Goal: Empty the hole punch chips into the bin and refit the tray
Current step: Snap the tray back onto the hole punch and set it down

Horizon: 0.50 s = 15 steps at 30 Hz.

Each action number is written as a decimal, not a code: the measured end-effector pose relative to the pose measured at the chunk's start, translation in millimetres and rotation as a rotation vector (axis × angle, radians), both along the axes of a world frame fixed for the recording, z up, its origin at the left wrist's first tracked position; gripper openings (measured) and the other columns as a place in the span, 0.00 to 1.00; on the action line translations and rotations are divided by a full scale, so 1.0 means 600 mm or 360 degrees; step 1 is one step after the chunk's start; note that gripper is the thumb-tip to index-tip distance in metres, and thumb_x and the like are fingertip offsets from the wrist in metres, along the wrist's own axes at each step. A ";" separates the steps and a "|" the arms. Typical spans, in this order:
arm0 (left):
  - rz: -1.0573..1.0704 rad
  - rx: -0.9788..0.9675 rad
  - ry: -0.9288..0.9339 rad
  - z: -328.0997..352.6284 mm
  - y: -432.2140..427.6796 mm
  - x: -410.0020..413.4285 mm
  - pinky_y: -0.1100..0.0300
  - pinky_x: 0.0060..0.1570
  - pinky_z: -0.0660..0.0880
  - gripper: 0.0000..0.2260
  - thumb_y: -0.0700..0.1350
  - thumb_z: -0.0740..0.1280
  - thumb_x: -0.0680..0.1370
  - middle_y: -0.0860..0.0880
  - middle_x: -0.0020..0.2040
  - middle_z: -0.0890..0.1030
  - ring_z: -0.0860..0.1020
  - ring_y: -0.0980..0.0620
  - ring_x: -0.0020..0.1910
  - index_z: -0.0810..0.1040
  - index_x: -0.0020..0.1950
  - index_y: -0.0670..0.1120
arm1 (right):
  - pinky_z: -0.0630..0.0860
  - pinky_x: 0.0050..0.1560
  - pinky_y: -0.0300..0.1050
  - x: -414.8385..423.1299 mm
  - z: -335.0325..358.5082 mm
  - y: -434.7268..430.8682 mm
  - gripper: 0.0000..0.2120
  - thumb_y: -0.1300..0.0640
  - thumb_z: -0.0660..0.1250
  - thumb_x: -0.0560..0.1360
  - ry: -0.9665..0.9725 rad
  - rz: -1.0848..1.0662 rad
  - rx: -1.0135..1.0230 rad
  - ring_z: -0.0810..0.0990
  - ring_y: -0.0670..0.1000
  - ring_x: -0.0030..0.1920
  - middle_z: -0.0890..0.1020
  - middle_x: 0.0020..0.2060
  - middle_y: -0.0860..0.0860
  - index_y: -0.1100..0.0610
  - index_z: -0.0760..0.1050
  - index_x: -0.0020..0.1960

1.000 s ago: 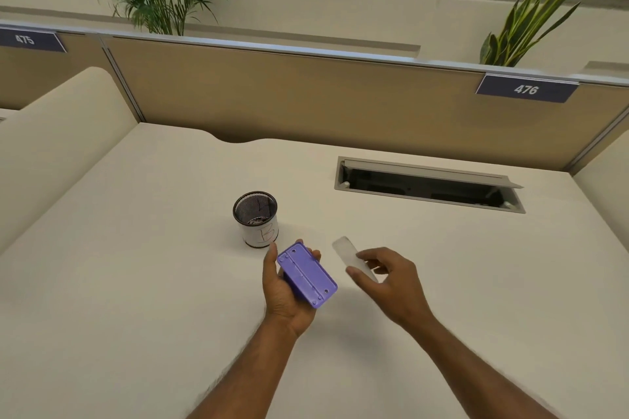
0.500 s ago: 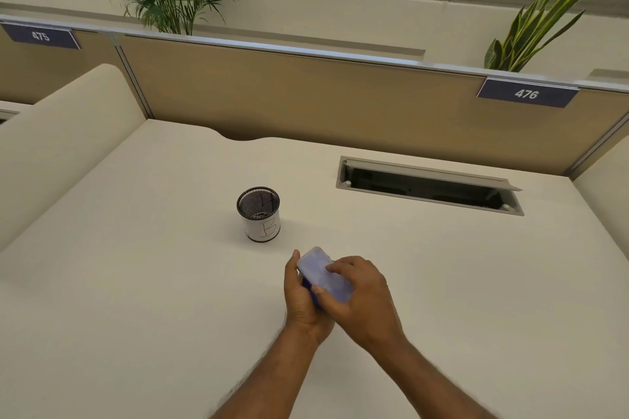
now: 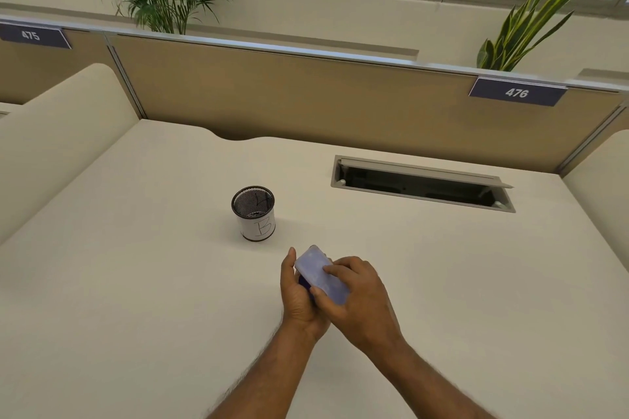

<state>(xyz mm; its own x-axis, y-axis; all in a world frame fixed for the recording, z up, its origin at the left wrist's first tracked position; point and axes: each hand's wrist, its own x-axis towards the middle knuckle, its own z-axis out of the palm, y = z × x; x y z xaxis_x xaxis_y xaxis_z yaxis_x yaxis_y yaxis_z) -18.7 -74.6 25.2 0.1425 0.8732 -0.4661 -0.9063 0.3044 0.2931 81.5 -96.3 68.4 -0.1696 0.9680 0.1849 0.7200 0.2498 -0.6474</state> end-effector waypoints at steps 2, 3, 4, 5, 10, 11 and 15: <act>0.0002 0.0013 -0.0018 0.000 0.001 0.000 0.52 0.40 0.81 0.27 0.66 0.66 0.65 0.44 0.36 0.80 0.81 0.48 0.37 0.77 0.50 0.44 | 0.64 0.48 0.25 -0.001 -0.001 -0.001 0.19 0.45 0.70 0.70 -0.0011 -0.0001 -0.0003 0.74 0.44 0.49 0.81 0.52 0.49 0.52 0.78 0.58; 0.0008 0.0020 -0.0031 0.000 0.001 0.000 0.52 0.39 0.81 0.27 0.66 0.66 0.65 0.44 0.36 0.80 0.82 0.48 0.36 0.76 0.50 0.44 | 0.64 0.49 0.26 -0.002 -0.002 -0.001 0.19 0.46 0.70 0.70 -0.0015 0.0000 -0.0001 0.74 0.45 0.49 0.81 0.52 0.50 0.52 0.79 0.58; 0.0015 0.0026 -0.0045 0.000 0.001 -0.001 0.52 0.39 0.81 0.27 0.66 0.66 0.66 0.44 0.36 0.80 0.81 0.48 0.36 0.76 0.51 0.44 | 0.65 0.49 0.27 -0.002 -0.003 -0.001 0.19 0.46 0.70 0.70 -0.0020 0.0004 0.0001 0.75 0.46 0.50 0.81 0.52 0.50 0.52 0.79 0.58; 0.0019 0.0032 -0.0057 0.002 0.001 -0.001 0.52 0.40 0.81 0.27 0.66 0.65 0.66 0.45 0.37 0.80 0.81 0.48 0.37 0.76 0.52 0.44 | 0.67 0.50 0.29 -0.003 -0.003 -0.001 0.18 0.46 0.70 0.71 -0.0023 0.0010 0.0004 0.75 0.46 0.50 0.81 0.52 0.50 0.52 0.79 0.58; 0.0038 0.0059 -0.0120 0.004 0.002 -0.001 0.51 0.45 0.80 0.26 0.64 0.63 0.72 0.46 0.43 0.80 0.79 0.48 0.45 0.75 0.57 0.45 | 0.69 0.51 0.33 -0.004 -0.004 0.002 0.18 0.46 0.70 0.71 -0.0002 0.0011 -0.0015 0.75 0.47 0.51 0.81 0.53 0.51 0.53 0.79 0.58; 0.0036 0.0053 -0.0123 0.004 0.002 -0.002 0.51 0.45 0.80 0.26 0.64 0.61 0.73 0.46 0.44 0.81 0.79 0.47 0.46 0.75 0.59 0.45 | 0.69 0.51 0.34 -0.005 -0.004 0.003 0.18 0.46 0.70 0.71 -0.0007 0.0013 -0.0020 0.75 0.47 0.51 0.81 0.53 0.51 0.53 0.79 0.58; 0.0003 0.0063 -0.0143 0.003 0.000 0.000 0.50 0.45 0.81 0.25 0.64 0.62 0.73 0.45 0.44 0.82 0.80 0.46 0.45 0.76 0.58 0.45 | 0.70 0.50 0.35 -0.005 -0.006 0.005 0.17 0.47 0.71 0.71 -0.0013 0.0001 -0.0024 0.76 0.49 0.51 0.81 0.52 0.52 0.53 0.80 0.57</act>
